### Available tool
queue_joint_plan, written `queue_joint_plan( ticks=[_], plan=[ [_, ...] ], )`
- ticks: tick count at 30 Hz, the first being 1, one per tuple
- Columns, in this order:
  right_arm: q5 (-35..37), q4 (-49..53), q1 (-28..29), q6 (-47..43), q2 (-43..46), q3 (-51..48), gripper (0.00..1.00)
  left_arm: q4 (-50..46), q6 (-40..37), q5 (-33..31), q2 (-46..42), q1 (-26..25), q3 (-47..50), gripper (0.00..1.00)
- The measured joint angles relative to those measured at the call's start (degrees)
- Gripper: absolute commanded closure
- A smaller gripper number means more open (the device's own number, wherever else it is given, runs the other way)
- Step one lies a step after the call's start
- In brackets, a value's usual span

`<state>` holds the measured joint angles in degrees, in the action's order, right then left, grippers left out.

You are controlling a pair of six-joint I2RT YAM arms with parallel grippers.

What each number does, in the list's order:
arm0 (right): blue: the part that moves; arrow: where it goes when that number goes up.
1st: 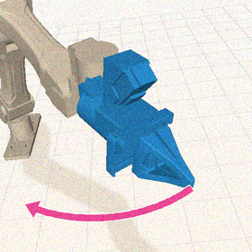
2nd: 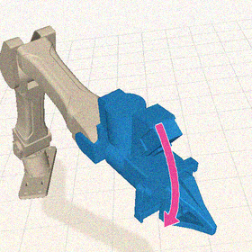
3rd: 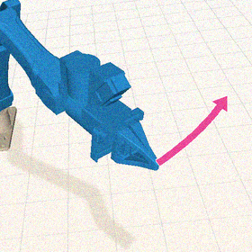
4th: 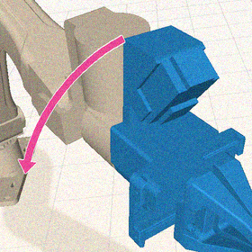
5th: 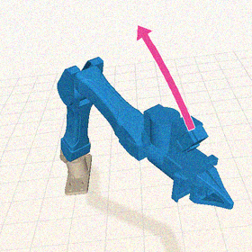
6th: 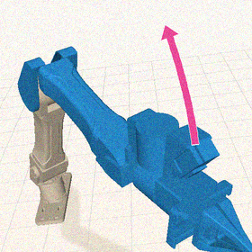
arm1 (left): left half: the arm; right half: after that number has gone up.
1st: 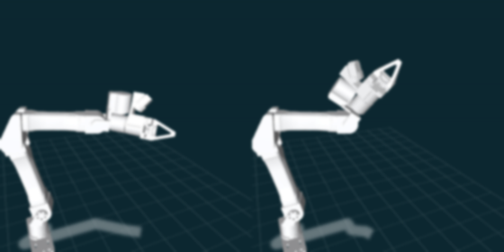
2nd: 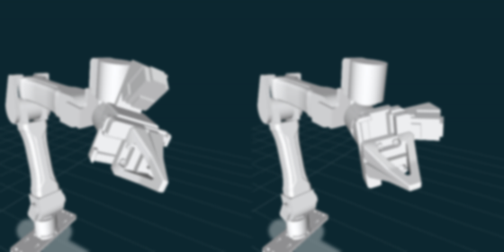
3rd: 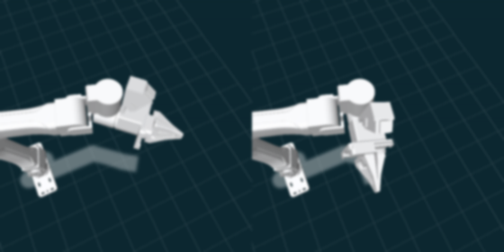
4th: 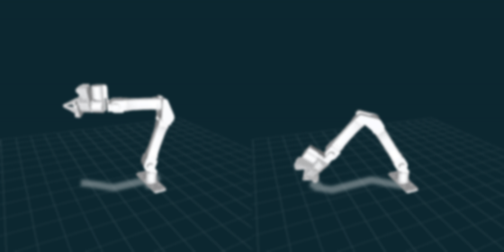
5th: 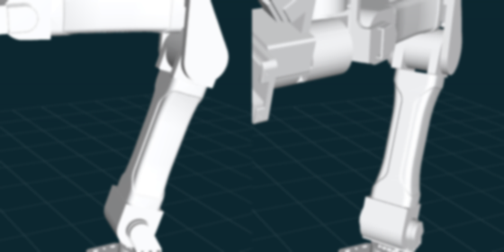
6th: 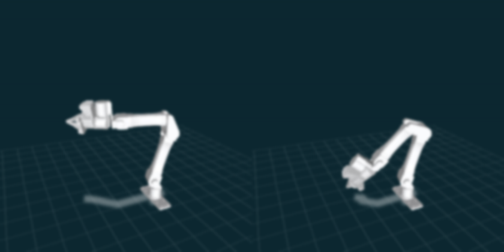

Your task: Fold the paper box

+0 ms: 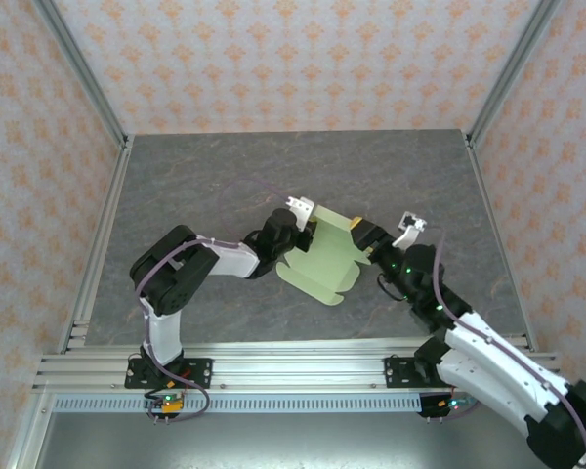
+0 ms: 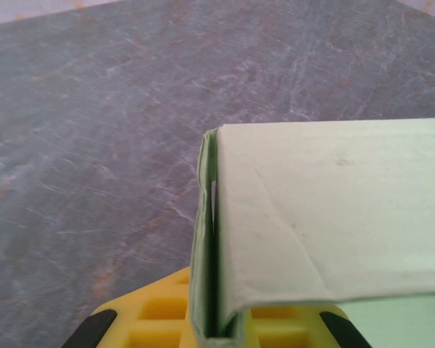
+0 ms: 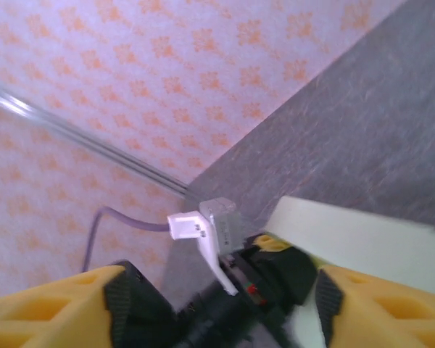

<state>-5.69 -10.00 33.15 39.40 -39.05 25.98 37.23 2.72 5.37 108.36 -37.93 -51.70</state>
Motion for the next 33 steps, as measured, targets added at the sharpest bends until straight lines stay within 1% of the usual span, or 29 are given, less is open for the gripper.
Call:
queue_joint_plan(
  ticks=[2, 3, 5, 9, 12, 14, 17, 20, 23, 25, 33],
  plan=[
    [-2.71, 6.40, -4.11, -4.72, -1.62, 4.46, 0.27, -1.25, -1.88, 1.66, -1.86, 1.31, 0.48, 0.90],
    [-4.42, 10.12, -6.32, -7.30, -4.07, 7.63, 0.27, -1.77, -3.08, 2.40, -2.84, 1.86, 0.90, 0.90],
    [-6.80, 15.89, -8.55, -12.15, -11.41, 14.38, 0.28, -2.54, -5.46, 3.65, -4.76, 2.40, 2.21, 0.90],
    [-13.05, 26.32, -8.92, -22.95, -28.89, 27.76, 0.28, -3.30, -8.76, 5.51, -6.86, 2.43, 4.83, 0.89],
    [-17.68, 34.05, -8.94, -29.62, -38.62, 34.86, 0.33, -3.23, -9.53, 6.43, -6.86, 2.43, 6.45, 0.89],
    [-20.76, 37.59, -8.94, -32.63, -42.97, 37.66, 0.33, -3.08, -9.70, 6.69, -6.84, 2.43, 7.32, 0.88],
    [-24.17, 40.52, -8.92, -35.32, -46.80, 38.62, 0.34, -2.16, -9.60, 7.58, -6.78, 2.32, 8.24, 0.88],
    [-26.27, 42.42, -8.94, -36.89, -49.55, 38.64, 0.37, 0.52, -9.22, 7.72, -5.79, 1.60, 8.94, 0.86],
    [-27.87, 43.36, -8.94, -37.38, -52.37, 39.06, 0.38, 3.82, -8.76, 7.65, -3.37, 0.31, 10.21, 0.79],
    [-29.05, 43.91, -8.94, -37.35, -54.05, 39.80, 0.38, 5.31, -8.28, 7.28, -1.99, -0.28, 10.95, 0.77],
    [-31.58, 44.74, -8.94, -35.52, -56.59, 42.84, 0.36, 12.13, -6.03, 6.38, 0.15, -0.72, 11.80, 0.77]
  ],
)
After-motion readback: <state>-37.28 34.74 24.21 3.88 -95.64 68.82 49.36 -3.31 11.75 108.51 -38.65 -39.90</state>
